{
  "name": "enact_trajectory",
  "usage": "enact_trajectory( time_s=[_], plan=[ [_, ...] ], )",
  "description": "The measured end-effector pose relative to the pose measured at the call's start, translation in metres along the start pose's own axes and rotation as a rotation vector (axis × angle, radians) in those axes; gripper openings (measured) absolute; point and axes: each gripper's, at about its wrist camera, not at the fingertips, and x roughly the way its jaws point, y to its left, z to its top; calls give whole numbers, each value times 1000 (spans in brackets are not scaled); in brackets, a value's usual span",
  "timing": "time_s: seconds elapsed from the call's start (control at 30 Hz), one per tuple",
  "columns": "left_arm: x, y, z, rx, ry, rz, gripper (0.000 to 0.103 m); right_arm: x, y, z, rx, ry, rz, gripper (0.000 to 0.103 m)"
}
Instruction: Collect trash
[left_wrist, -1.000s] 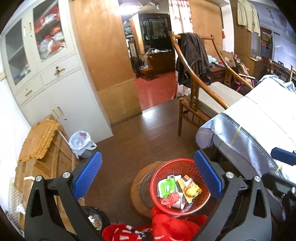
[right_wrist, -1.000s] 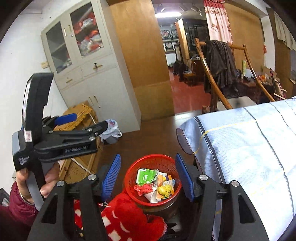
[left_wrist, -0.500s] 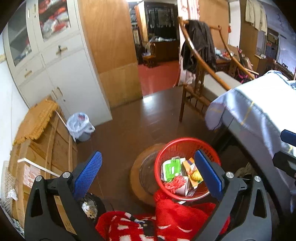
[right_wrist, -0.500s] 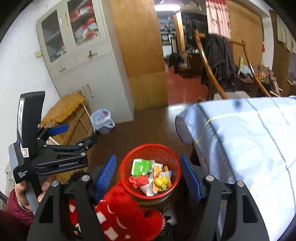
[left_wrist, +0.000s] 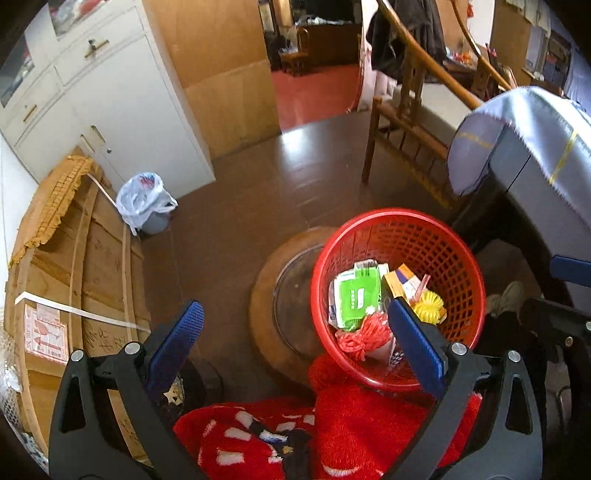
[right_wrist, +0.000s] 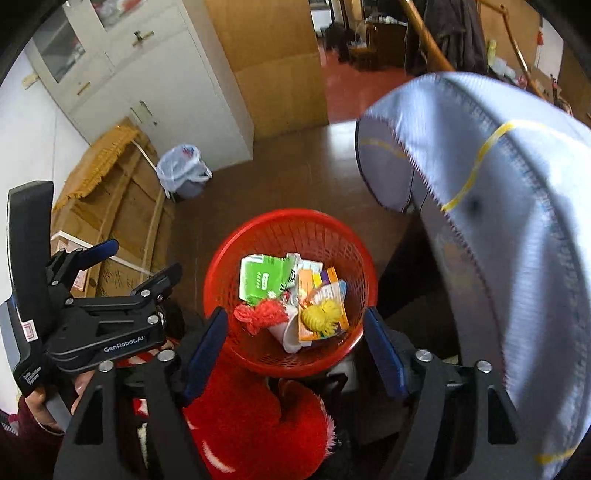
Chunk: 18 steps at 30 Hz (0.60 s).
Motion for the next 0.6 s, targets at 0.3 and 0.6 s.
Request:
enact_trajectory(
  time_s=[0.3,0.6],
  plan=[
    [18,-6,-1,1,48,-32,96,19,-8,-1,5,57,-16,79],
    [15,-12,0,10,39,-25,96,20,-10,-3,8,64,-16,79]
  ],
)
